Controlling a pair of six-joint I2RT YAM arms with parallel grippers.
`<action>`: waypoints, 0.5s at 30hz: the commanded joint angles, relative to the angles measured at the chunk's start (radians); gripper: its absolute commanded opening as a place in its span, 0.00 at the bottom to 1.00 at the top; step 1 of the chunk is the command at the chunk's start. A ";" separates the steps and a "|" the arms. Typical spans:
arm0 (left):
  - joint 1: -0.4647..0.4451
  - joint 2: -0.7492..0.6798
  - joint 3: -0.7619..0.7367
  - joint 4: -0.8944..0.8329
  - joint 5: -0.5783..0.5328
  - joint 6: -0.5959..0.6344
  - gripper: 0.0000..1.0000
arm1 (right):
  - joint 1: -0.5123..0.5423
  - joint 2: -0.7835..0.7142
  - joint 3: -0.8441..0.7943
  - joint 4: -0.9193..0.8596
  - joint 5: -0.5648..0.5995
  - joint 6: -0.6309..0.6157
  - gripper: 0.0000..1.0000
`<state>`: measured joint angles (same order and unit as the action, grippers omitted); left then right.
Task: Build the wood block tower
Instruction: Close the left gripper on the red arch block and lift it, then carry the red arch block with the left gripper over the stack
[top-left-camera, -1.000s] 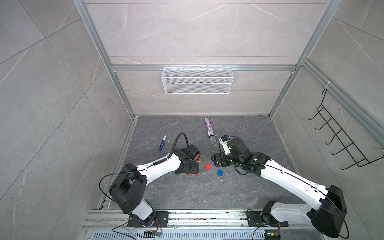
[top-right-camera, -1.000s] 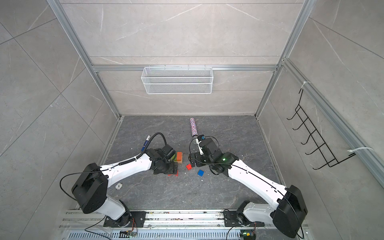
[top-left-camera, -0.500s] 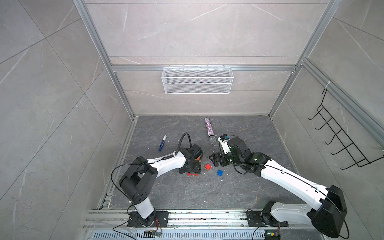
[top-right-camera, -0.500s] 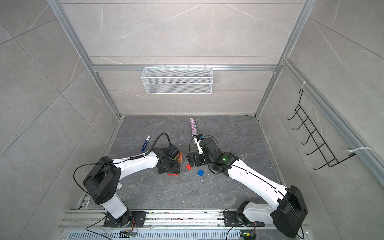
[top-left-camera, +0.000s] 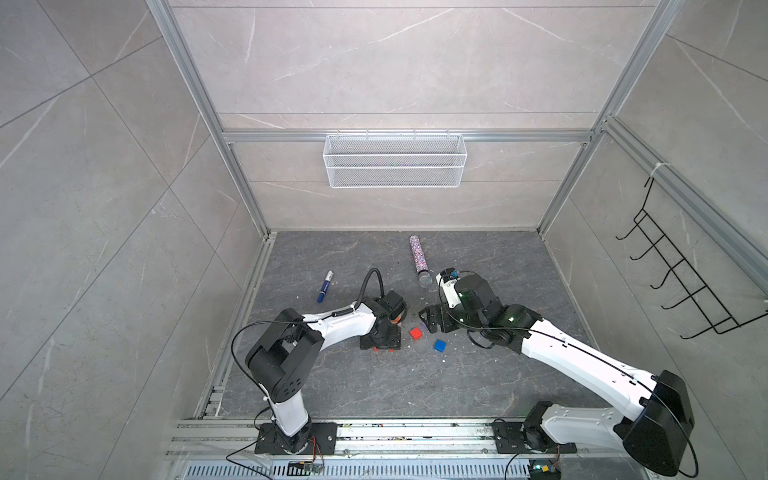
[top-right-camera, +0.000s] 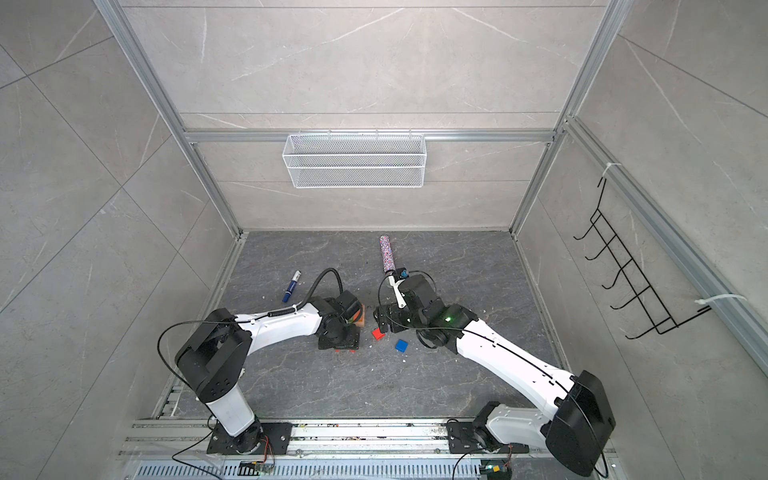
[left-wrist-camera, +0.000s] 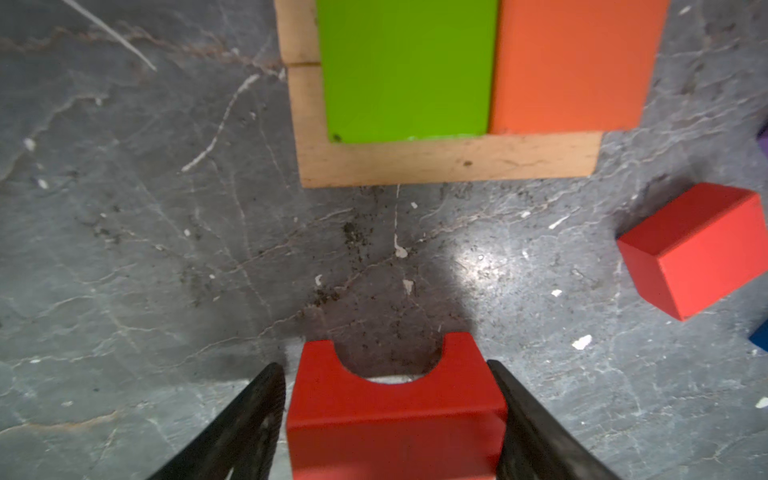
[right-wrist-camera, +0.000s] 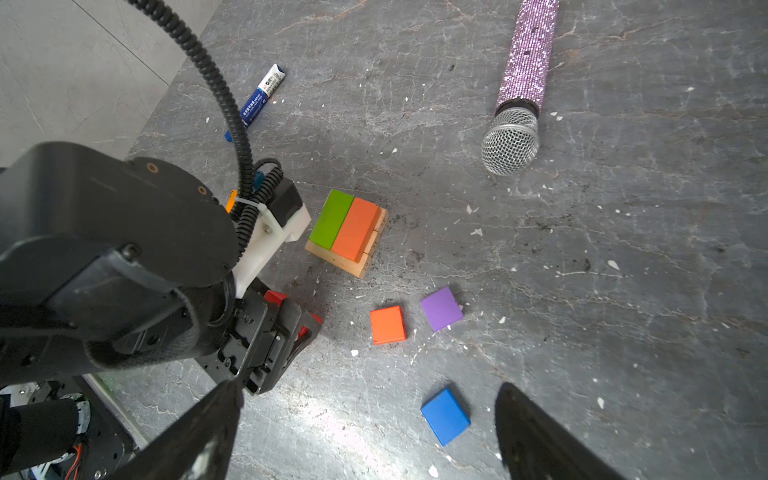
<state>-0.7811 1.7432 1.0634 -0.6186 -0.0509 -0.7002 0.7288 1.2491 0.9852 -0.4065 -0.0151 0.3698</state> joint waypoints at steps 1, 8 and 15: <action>-0.003 0.007 0.018 0.006 -0.011 -0.019 0.74 | 0.000 -0.022 -0.016 0.020 0.017 0.009 0.95; -0.003 0.015 0.014 0.006 -0.005 -0.025 0.70 | 0.000 -0.023 -0.016 0.012 0.026 0.012 0.95; -0.003 0.009 0.010 0.007 -0.003 -0.028 0.63 | 0.000 -0.031 -0.017 0.008 0.032 0.011 0.95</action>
<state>-0.7811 1.7557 1.0637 -0.6140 -0.0513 -0.7113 0.7288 1.2430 0.9771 -0.4061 -0.0021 0.3729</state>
